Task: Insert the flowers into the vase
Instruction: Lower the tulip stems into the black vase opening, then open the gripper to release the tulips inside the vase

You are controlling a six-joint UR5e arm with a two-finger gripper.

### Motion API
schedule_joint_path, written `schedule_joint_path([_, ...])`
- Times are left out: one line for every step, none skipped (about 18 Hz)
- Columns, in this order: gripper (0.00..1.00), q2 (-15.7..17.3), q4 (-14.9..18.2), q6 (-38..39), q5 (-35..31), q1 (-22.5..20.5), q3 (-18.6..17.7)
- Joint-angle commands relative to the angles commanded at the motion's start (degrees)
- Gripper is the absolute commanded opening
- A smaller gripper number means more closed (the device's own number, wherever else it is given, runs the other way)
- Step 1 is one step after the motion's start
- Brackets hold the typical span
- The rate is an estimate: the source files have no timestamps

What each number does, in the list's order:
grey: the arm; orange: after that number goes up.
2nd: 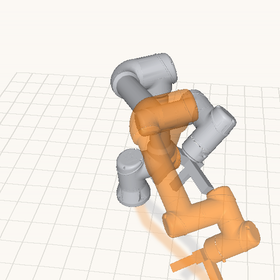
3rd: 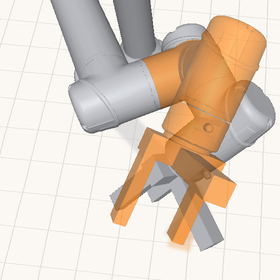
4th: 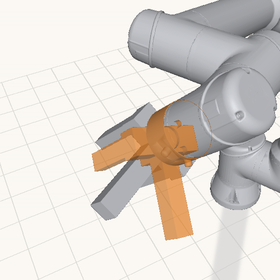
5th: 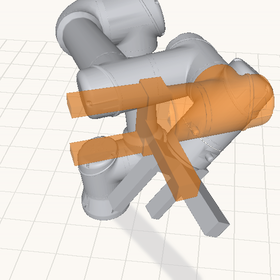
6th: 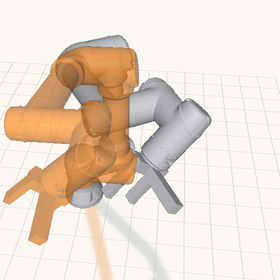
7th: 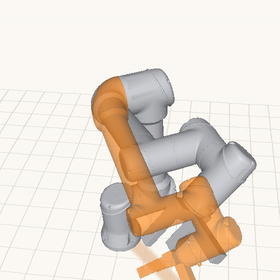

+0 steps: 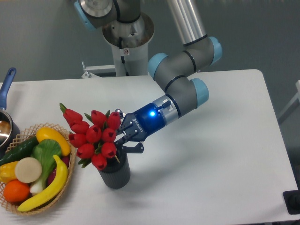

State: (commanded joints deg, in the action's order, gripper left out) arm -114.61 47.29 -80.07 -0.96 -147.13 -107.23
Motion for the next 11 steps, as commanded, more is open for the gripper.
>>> schedule_joint_path([0.26,-0.3,0.0,0.0,-0.6,0.0,-0.1])
schedule_joint_path([0.26,-0.5,0.0,0.0,-0.9,0.0,0.0])
schedule_joint_path([0.26,-0.7,0.0,-0.1,-1.0,0.0,0.0])
schedule_joint_path([0.26,-0.9,0.0,-0.3,-1.0,0.0,0.0])
schedule_joint_path([0.26,-1.0,0.0,-0.5,-1.1,0.0,-0.1])
schedule_joint_path([0.26,-1.0,0.0,-0.6,-1.2,0.0,-0.1])
schedule_joint_path([0.26,-1.3,0.0,-0.6,-1.7,0.0,-0.1])
schedule_joint_path([0.26,-1.4,0.0,-0.6,-1.8,0.0,-0.1])
schedule_joint_path([0.26,-1.5,0.0,-0.8,-1.8,0.1,-0.1])
schedule_joint_path([0.27,-1.8,0.0,-1.1,-1.9,0.1,-0.1])
schedule_joint_path([0.27,-1.8,0.0,-1.1,-2.5,0.1,-0.1])
